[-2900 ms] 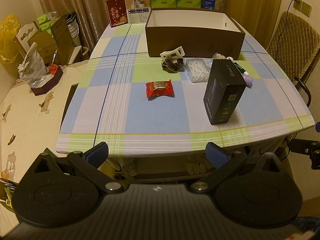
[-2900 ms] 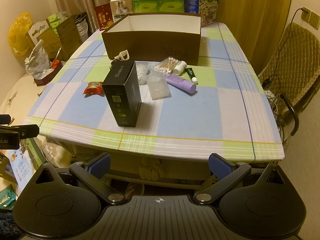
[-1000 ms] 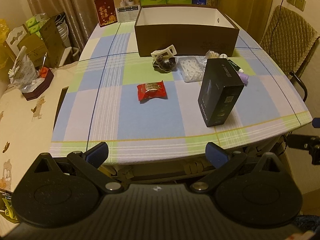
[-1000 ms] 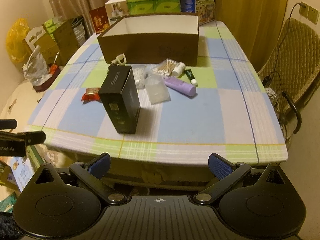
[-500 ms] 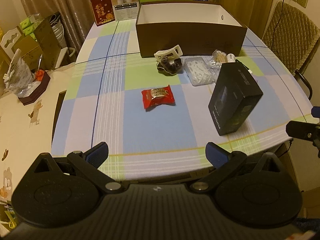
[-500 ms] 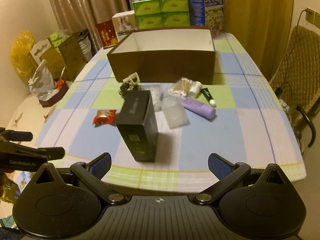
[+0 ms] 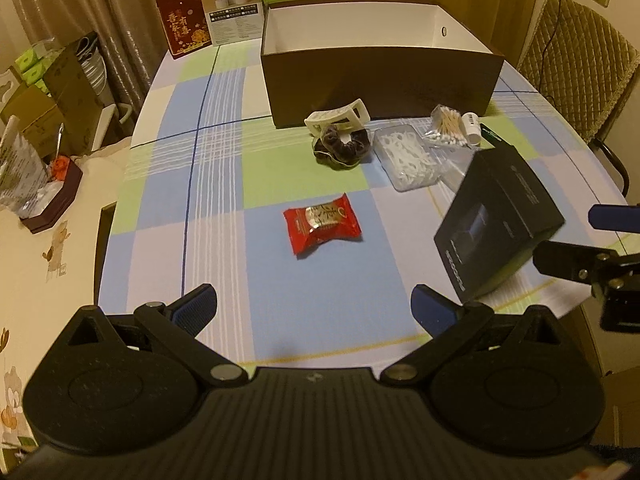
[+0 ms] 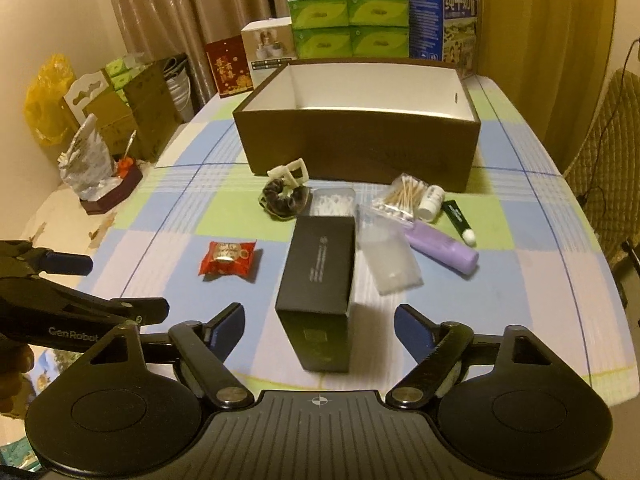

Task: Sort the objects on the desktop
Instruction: 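Move the right tool to the black box and close on it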

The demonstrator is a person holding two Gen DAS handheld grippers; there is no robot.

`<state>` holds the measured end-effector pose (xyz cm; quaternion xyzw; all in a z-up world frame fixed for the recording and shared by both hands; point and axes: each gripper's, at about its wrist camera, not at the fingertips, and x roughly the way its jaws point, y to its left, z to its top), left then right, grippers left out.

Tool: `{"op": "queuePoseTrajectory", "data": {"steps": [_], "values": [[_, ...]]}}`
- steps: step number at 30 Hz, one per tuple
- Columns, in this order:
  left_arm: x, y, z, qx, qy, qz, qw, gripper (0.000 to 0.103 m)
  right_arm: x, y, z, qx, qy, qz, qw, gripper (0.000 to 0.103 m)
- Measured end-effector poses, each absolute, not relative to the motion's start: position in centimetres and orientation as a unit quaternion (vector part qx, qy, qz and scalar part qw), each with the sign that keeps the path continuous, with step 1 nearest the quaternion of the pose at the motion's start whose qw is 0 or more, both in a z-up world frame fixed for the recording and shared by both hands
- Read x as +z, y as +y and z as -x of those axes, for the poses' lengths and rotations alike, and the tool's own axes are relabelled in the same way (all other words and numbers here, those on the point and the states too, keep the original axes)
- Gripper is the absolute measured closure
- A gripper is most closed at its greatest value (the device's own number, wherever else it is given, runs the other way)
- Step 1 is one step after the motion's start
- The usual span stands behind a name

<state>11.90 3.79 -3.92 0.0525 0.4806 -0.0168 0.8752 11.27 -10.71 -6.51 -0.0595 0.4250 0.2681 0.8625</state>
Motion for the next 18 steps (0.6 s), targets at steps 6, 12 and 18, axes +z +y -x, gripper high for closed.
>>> {"op": "queuePoseTrajectory", "data": {"steps": [6, 12, 18], "values": [[-4.7, 4.5, -14.2, -0.028, 0.489, -0.056, 0.870, 0.001, -7.3, -9.3, -12.7, 0.256, 0.431, 0.063, 0.863, 0.029], [-5.4, 5.0, -16.1, -0.044, 0.493, -0.063, 0.867, 0.001, -8.1, -8.3, -14.1, 0.245, 0.445, 0.059, 0.859, 0.035], [-6.3, 5.3, -17.6, -0.064, 0.497, -0.070, 0.862, 0.001, -8.6, -7.8, -14.9, 0.236, 0.454, 0.059, 0.857, 0.061]]}}
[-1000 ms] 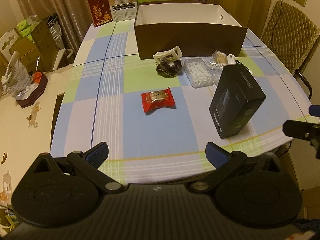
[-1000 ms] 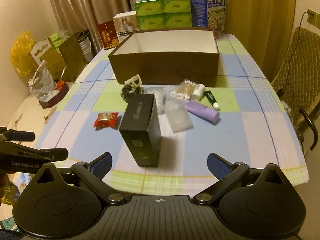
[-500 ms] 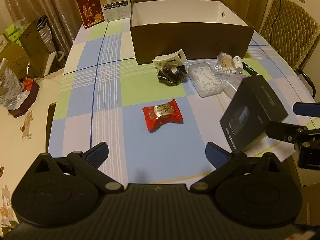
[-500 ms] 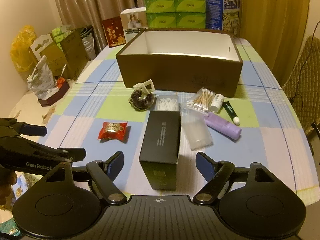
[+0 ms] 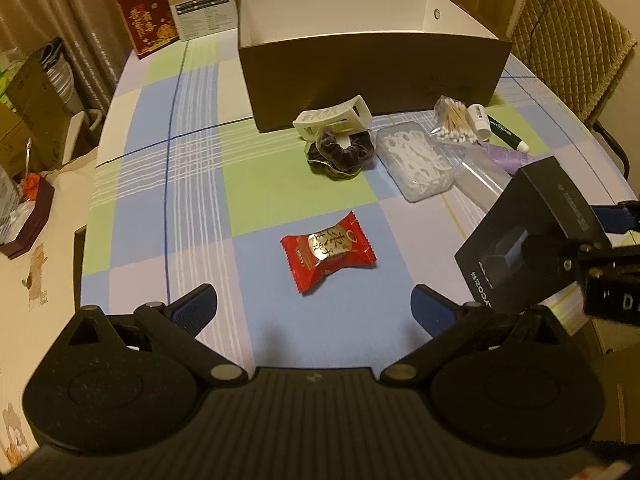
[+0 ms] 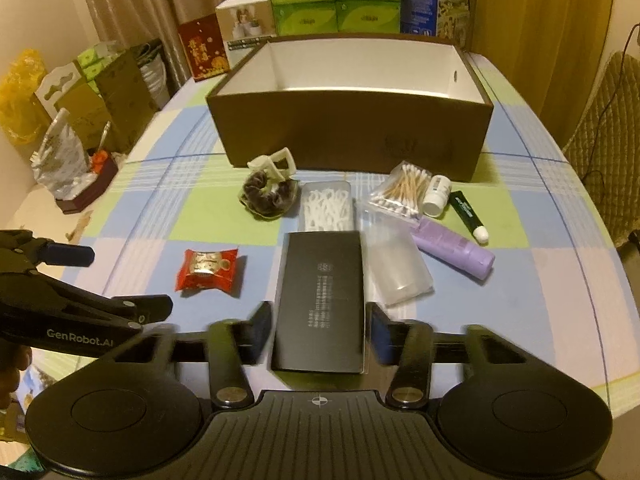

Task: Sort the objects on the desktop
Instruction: 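Move the right tool to the black box and close on it, then grasp the red candy packet with the left tool while the right tool lifts the black box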

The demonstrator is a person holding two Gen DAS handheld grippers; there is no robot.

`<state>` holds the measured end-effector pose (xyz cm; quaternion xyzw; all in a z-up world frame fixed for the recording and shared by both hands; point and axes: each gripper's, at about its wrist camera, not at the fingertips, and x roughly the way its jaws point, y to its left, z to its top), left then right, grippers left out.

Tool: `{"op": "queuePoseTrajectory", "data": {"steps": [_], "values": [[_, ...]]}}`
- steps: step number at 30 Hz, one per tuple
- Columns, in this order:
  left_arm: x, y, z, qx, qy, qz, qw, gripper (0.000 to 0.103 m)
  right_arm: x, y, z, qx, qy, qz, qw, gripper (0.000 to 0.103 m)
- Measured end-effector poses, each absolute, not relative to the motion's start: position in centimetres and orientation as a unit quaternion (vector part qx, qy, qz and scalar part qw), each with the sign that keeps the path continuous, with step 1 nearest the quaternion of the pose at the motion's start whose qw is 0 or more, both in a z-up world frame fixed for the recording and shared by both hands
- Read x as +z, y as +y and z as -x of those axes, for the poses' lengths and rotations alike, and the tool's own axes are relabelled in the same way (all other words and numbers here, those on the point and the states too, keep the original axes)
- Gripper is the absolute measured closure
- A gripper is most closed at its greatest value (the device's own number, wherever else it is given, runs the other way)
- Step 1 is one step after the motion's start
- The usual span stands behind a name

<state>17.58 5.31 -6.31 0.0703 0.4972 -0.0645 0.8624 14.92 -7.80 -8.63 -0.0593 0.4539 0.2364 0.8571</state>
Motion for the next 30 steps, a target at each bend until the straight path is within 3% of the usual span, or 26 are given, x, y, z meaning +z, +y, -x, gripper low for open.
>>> {"op": "queuePoseTrajectory", "data": {"steps": [14, 21, 26, 30], "values": [[-9.3, 5.8, -21.6, -0.177, 0.490, -0.133, 0.843, 0.011, -6.6, -11.9, -16.1, 0.167, 0.436, -0.003, 0.884, 0.063], [-11.5, 5.4, -23.7, -0.234, 0.488, -0.190, 0.820, 0.030, -5.7, -14.3, -16.7, 0.119, 0.435, -0.031, 0.892, 0.063], [-12.6, 5.0, -24.4, -0.268, 0.488, -0.214, 0.803, 0.036, -5.4, -15.9, -16.8, 0.085, 0.436, -0.049, 0.895, 0.063], [-13.6, 4.9, -24.8, -0.284, 0.493, -0.235, 0.788, 0.059, -5.2, -16.6, -16.7, 0.066, 0.435, -0.057, 0.896, 0.063]]}}
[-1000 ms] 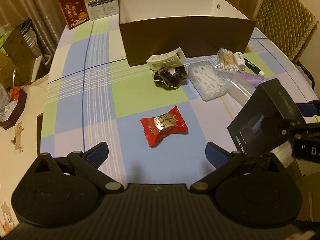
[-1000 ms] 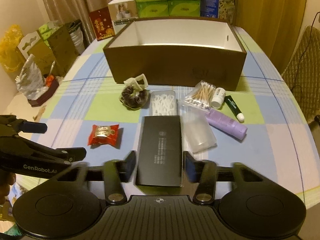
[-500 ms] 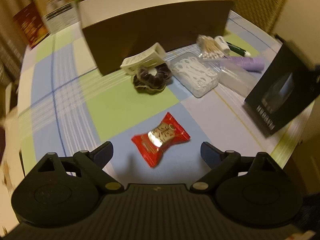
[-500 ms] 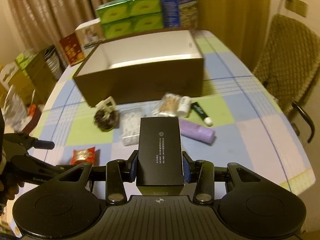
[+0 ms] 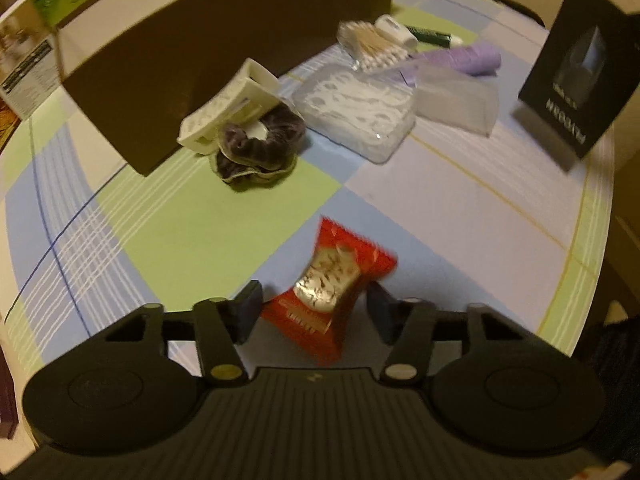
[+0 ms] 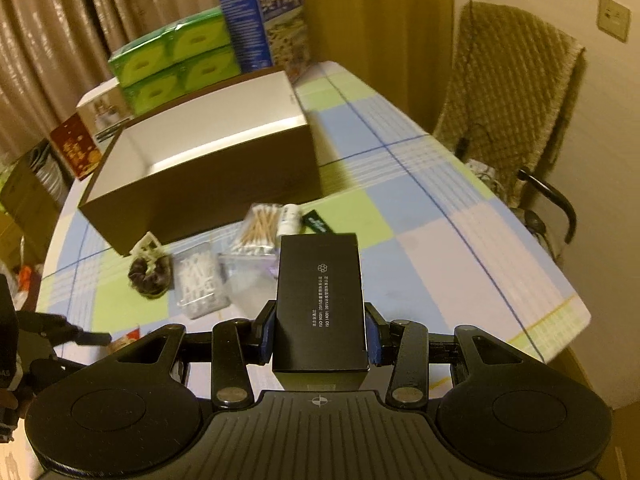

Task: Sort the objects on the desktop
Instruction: 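Grasp the red candy packet with the left tool while the right tool lifts the black box, then carry the candy packet and black box over the brown box with both tools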

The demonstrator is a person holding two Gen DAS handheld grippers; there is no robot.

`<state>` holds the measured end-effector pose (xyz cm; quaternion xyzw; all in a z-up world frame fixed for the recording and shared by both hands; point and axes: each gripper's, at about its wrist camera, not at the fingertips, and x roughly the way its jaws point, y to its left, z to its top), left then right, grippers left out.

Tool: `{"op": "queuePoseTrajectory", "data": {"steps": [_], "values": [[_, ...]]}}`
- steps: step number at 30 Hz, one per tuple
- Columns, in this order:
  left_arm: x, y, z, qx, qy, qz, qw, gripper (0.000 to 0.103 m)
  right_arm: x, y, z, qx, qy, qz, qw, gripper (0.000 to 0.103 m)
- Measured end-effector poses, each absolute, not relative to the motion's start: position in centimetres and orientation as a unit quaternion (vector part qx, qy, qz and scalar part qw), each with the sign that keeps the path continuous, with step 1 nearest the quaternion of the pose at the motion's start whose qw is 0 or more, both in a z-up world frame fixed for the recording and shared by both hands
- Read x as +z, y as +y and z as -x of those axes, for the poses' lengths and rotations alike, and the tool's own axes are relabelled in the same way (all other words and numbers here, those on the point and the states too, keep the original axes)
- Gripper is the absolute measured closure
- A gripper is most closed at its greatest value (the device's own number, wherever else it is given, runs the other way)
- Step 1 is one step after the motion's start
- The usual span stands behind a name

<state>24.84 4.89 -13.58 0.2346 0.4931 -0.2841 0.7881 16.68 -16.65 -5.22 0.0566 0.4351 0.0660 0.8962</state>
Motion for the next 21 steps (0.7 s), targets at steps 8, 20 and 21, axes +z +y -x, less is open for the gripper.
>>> {"op": "queuePoseTrajectory", "data": {"steps": [8, 20, 21], "values": [[-13.4, 4.9, -25.4, -0.297, 0.478, -0.239, 0.791, 0.065, -5.4, -16.1, -16.7, 0.059, 0.434, -0.061, 0.897, 0.063], [-8.2, 6.8, -26.2, -0.280, 0.449, -0.194, 0.826, 0.067, -3.1, -15.7, -19.5, 0.111, 0.408, -0.049, 0.905, 0.063], [-7.3, 7.0, -26.4, -0.275, 0.444, -0.187, 0.832, 0.067, -2.8, -15.7, -19.9, 0.119, 0.405, -0.050, 0.905, 0.063]]}}
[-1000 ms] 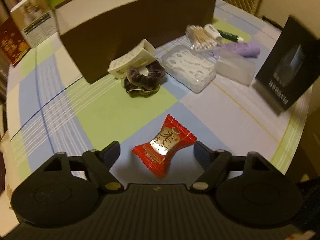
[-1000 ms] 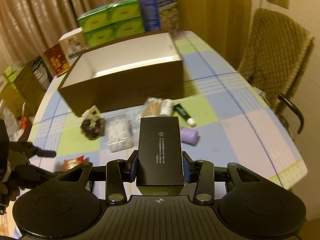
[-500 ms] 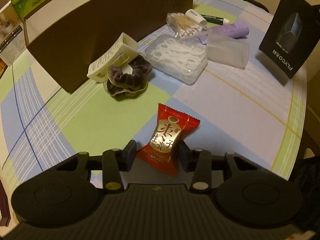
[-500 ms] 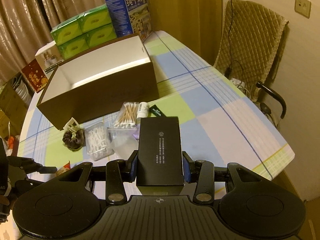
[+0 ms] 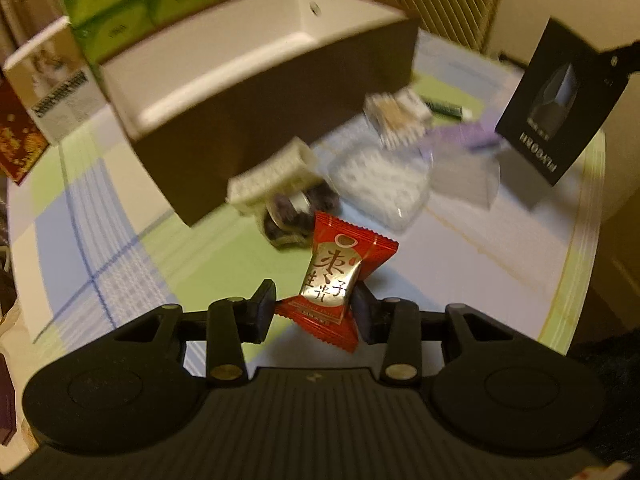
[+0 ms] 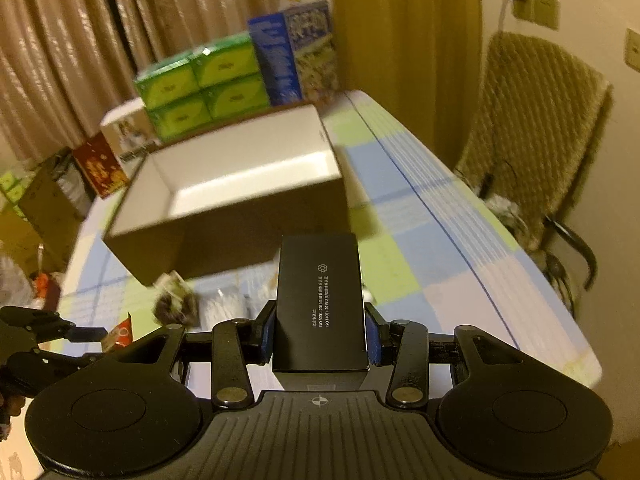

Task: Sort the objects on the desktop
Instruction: 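Carry the candy packet and black box over the brown box with both tools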

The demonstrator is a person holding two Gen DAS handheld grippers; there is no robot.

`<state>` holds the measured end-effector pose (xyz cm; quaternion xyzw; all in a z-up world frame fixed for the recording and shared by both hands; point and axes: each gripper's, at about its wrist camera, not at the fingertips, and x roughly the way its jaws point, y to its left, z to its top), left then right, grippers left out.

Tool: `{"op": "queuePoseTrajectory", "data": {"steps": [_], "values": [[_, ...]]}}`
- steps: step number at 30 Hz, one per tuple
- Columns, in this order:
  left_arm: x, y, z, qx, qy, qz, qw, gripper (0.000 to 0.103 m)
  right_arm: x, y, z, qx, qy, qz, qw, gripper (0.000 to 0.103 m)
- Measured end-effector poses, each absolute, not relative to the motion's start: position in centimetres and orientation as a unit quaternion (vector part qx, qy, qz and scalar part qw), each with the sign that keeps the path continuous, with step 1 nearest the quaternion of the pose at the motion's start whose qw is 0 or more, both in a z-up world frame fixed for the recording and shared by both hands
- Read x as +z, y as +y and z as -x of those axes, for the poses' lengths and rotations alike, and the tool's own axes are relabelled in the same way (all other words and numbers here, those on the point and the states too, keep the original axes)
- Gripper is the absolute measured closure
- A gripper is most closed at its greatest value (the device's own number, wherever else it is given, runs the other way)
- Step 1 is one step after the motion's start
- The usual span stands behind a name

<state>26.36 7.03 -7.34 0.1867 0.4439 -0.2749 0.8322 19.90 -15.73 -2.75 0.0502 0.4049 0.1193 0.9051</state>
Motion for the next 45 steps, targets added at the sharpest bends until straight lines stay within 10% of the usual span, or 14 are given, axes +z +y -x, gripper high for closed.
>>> {"op": "queuePoseTrajectory", "data": {"steps": [21, 45], "values": [[1.8, 5.6, -37.8, -0.185, 0.384, -0.108, 0.898, 0.067, 4.6, -10.3, -36.1, 0.238, 0.316, -0.008, 0.918, 0.063], [-6.8, 2.5, -57.0, -0.076, 0.496, -0.090, 0.860, 0.067, -5.2, -5.3, -53.9, 0.179, 0.423, 0.013, 0.888, 0.063]]}}
